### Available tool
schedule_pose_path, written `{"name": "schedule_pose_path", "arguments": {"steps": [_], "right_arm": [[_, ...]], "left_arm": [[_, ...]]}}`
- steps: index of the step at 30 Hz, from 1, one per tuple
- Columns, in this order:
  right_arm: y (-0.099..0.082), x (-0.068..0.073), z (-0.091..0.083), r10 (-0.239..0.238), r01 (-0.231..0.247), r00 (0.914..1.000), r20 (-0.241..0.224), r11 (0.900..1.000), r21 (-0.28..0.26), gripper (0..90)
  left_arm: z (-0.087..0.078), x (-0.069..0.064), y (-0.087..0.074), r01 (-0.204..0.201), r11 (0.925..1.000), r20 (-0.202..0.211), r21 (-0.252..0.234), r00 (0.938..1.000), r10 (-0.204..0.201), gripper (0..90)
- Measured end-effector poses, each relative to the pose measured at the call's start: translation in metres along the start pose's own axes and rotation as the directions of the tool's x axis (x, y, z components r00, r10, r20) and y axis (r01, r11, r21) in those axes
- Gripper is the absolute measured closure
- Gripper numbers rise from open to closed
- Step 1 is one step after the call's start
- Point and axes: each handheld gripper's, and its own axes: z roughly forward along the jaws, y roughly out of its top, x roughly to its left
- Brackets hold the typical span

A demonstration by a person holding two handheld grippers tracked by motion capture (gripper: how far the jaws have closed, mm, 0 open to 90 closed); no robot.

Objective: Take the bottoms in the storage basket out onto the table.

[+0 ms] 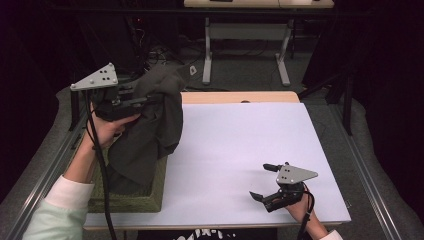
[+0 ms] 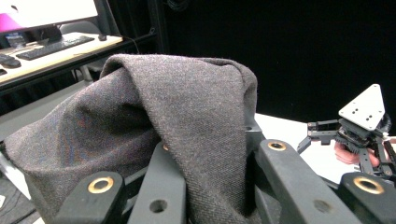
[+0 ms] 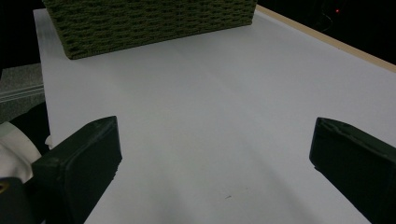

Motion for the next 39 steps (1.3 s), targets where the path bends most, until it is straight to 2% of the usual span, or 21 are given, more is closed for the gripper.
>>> {"name": "schedule_pose_path", "arguments": {"steps": [14, 20, 30, 33, 39], "right_arm": [[0.000, 0.000, 0.000, -0.002, 0.002, 1.0000, 0.000, 1.0000, -0.002, 1.8], [0.000, 0.000, 0.000, -0.003, 0.003, 1.0000, 0.000, 1.0000, -0.001, 1.8], [0.000, 0.000, 0.000, 0.001, -0.001, 1.0000, -0.001, 1.0000, -0.001, 1.8], [0.000, 0.000, 0.000, -0.002, 0.002, 1.0000, -0.001, 1.0000, -0.003, 1.8], [0.000, 0.000, 0.000, -0.001, 0.001, 1.0000, -0.004, 1.0000, -0.005, 1.8]], "left_arm": [[0.001, -0.005, 0.018, -0.030, 0.9994, -0.007, -0.016, 0.9995, 0.029, 78.9], [0.004, -0.008, 0.024, -0.041, 0.9989, 0.008, -0.024, 0.9991, 0.041, 78.9], [0.022, -0.015, 0.026, -0.053, 0.9984, 0.057, -0.016, 0.9969, 0.054, 78.9], [0.029, -0.015, 0.025, -0.033, 0.9993, 0.066, -0.016, 0.9973, 0.034, 78.9], [0.042, -0.018, 0.026, -0.049, 0.9987, 0.078, 0.007, 0.9958, 0.049, 78.9]]}}
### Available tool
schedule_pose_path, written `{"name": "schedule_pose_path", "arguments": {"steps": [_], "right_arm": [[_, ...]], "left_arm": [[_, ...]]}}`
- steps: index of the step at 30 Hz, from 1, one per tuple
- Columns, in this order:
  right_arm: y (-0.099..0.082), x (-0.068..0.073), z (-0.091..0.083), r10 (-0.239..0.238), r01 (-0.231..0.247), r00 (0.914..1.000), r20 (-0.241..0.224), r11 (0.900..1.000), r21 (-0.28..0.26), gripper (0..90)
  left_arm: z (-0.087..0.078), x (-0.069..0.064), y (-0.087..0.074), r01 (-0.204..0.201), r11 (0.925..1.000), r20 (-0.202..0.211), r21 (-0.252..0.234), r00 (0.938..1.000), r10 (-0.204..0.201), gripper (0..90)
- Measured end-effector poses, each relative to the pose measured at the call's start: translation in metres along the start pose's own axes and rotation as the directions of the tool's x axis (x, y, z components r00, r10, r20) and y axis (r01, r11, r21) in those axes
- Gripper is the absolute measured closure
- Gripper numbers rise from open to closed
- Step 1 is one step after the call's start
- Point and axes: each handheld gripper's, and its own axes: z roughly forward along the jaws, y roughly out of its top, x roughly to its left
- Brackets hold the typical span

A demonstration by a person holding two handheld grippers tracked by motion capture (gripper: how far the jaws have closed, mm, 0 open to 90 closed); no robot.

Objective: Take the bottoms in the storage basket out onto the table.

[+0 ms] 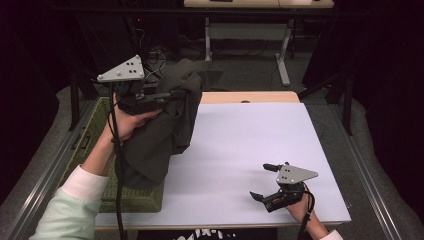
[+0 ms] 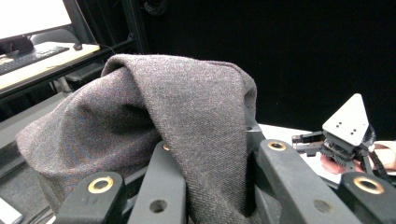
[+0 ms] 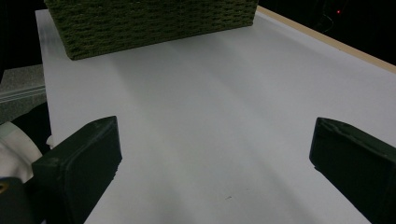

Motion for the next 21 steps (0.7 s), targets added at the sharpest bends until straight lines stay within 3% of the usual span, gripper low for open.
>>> {"name": "schedule_pose_path", "arguments": {"steps": [6, 21], "right_arm": [[0.001, 0.001, 0.000, 0.001, -0.001, 1.0000, -0.001, 1.0000, 0.002, 1.8], [0.000, 0.000, 0.001, 0.000, 0.000, 1.0000, 0.000, 1.0000, 0.002, 1.9]], "left_arm": [[0.013, -0.002, 0.000, 0.003, 0.9998, 0.009, 0.020, 1.0000, -0.003, 78.8], [0.035, -0.012, 0.010, -0.033, 0.9978, 0.032, 0.057, 0.9990, 0.031, 78.8]]}}
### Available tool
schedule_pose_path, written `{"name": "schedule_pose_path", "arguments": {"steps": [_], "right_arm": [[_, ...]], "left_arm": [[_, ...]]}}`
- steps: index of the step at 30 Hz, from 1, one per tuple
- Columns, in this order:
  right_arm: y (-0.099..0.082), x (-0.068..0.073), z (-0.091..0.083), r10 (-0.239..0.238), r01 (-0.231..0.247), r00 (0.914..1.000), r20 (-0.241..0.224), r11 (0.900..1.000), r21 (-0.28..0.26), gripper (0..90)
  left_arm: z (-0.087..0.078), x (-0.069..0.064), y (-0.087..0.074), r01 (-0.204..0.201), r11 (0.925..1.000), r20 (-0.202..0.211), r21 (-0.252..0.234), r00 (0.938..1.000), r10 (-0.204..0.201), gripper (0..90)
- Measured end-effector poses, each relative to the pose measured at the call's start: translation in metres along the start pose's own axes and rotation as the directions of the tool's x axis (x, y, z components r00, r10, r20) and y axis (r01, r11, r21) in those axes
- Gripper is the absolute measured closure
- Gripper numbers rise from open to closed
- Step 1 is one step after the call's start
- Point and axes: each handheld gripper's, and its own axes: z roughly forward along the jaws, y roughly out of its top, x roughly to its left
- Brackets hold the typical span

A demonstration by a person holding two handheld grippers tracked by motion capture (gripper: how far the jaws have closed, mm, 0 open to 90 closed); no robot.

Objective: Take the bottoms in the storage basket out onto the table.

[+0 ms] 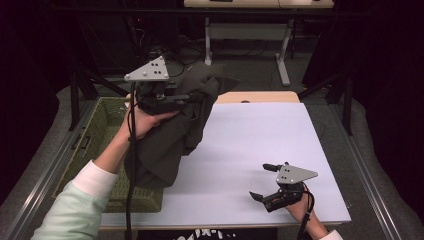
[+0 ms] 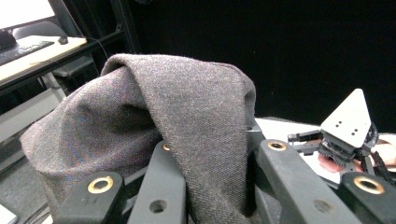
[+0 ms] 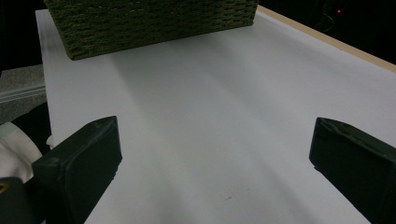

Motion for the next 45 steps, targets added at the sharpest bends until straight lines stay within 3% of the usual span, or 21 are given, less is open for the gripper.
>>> {"name": "schedule_pose_path", "arguments": {"steps": [15, 20, 27, 39, 45], "right_arm": [[0.001, 0.001, -0.001, -0.003, 0.003, 1.0000, 0.000, 1.0000, 0.000, 1.9], [0.000, 0.001, -0.001, -0.002, 0.002, 1.0000, 0.001, 1.0000, -0.003, 1.9], [0.000, 0.001, -0.002, -0.003, 0.003, 1.0000, 0.001, 1.0000, -0.005, 1.9], [0.000, 0.001, -0.002, -0.001, 0.001, 1.0000, -0.002, 1.0000, -0.001, 2.0], [0.000, 0.001, -0.001, -0.003, 0.003, 1.0000, -0.001, 1.0000, -0.001, 2.0]], "left_arm": [[0.027, -0.007, 0.009, -0.001, 1.0000, 0.040, -0.001, 0.9992, 0.001, 78.8], [0.044, -0.010, 0.002, -0.005, 0.9987, 0.054, 0.051, 0.9985, 0.002, 78.8], [0.066, -0.008, -0.009, 0.025, 0.9960, 0.065, 0.085, 0.9974, -0.031, 78.7], [0.091, -0.007, -0.033, 0.057, 0.9881, 0.074, 0.143, 0.9949, -0.068, 78.6], [0.097, -0.006, -0.037, 0.067, 0.9852, 0.074, 0.158, 0.9941, -0.080, 78.6]]}}
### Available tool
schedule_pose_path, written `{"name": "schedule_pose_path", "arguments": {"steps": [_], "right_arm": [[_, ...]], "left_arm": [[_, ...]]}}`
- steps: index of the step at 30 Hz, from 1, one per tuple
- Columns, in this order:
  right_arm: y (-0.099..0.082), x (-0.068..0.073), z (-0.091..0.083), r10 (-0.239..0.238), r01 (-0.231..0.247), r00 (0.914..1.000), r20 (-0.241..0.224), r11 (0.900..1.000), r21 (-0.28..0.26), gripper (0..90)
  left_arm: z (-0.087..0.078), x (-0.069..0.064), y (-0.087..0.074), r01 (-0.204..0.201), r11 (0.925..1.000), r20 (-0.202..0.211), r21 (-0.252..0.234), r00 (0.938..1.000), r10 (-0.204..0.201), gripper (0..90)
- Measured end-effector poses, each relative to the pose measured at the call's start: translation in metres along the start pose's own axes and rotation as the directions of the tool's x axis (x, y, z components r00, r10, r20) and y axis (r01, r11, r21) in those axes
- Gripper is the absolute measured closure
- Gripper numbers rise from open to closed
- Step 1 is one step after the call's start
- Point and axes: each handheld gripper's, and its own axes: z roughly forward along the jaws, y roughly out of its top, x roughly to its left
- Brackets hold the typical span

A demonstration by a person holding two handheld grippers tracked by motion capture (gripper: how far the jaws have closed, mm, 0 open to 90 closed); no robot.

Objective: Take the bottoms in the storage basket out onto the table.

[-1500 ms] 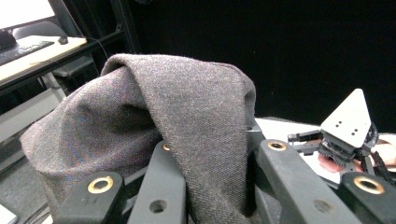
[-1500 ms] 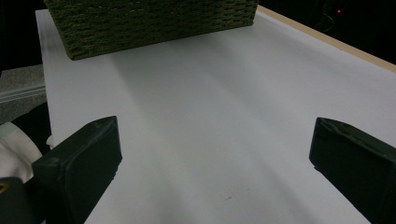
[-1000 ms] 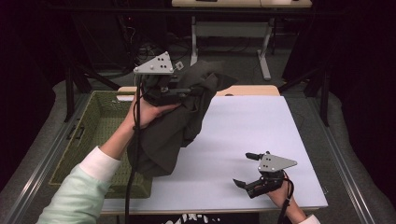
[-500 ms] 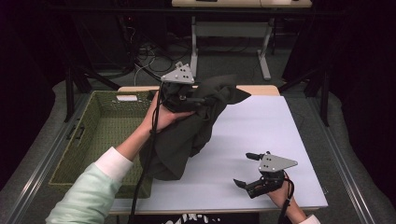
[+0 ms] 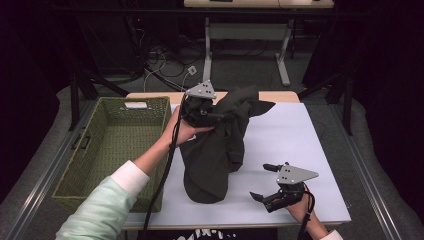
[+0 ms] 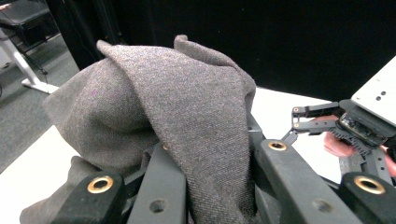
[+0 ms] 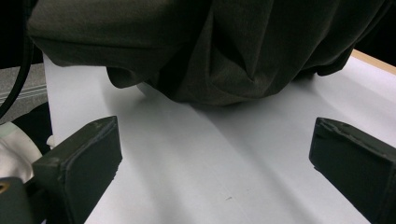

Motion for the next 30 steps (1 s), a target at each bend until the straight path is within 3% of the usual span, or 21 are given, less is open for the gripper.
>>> {"name": "schedule_pose_path", "arguments": {"steps": [10, 20, 25, 30], "right_arm": [[0.000, 0.000, 0.000, 0.000, 0.000, 1.0000, 0.001, 1.0000, -0.001, 2.0], [0.000, 0.000, 0.001, 0.000, 0.000, 1.0000, -0.005, 1.0000, 0.009, 2.1], [0.000, 0.000, 0.001, -0.002, 0.002, 1.0000, -0.003, 1.0000, 0.008, 2.1], [0.000, 0.000, 0.001, -0.001, 0.001, 1.0000, -0.003, 1.0000, 0.009, 2.1]], "left_arm": [[0.002, 0.003, -0.006, 0.008, 0.9992, -0.009, 0.038, 0.9999, -0.008, 78.5], [0.010, 0.007, -0.021, 0.027, 0.9948, -0.019, 0.098, 0.9995, -0.025, 78.3], [0.017, 0.010, -0.030, 0.043, 0.9902, -0.023, 0.133, 0.9989, -0.040, 78.1], [0.024, 0.011, -0.041, 0.052, 0.9809, -0.024, 0.187, 0.9985, -0.049, 77.4]]}}
